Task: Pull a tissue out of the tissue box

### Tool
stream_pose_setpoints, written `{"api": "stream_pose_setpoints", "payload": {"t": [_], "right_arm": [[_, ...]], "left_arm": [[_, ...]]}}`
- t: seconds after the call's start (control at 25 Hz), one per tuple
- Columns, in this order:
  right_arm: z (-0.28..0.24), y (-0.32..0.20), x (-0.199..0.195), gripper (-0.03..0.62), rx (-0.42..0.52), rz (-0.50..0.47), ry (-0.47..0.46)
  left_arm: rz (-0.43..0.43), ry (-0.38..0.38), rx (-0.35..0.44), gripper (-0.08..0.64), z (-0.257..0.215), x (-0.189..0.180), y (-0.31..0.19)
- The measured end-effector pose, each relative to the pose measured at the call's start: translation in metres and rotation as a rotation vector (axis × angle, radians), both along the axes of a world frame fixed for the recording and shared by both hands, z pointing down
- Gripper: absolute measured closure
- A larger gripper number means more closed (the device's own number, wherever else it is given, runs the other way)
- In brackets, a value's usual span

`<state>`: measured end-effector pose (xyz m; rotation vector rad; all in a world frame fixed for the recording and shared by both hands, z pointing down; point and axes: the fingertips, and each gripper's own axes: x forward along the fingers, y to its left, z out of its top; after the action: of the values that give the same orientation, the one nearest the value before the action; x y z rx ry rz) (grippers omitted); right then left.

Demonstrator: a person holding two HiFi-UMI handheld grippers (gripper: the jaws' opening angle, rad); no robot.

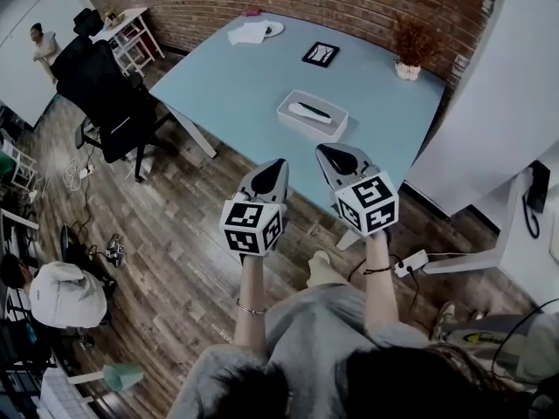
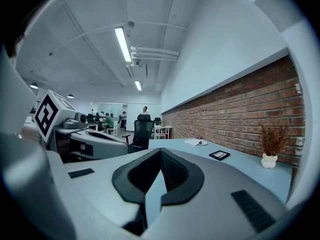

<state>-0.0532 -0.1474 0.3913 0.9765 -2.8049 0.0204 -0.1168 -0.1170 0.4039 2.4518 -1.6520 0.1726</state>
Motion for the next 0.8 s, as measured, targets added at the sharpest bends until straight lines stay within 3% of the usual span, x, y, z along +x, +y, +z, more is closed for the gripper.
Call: {"api": "stream_pose_setpoints", "payload": {"t": [0.8], "right_arm": [[0.051,-0.124,-0.017,0.592,-0.092,-0.004,0.205]], "left_arm": [[0.029,0.034,-0.130,0.557,0.045,-0.012,-0.123]]}}
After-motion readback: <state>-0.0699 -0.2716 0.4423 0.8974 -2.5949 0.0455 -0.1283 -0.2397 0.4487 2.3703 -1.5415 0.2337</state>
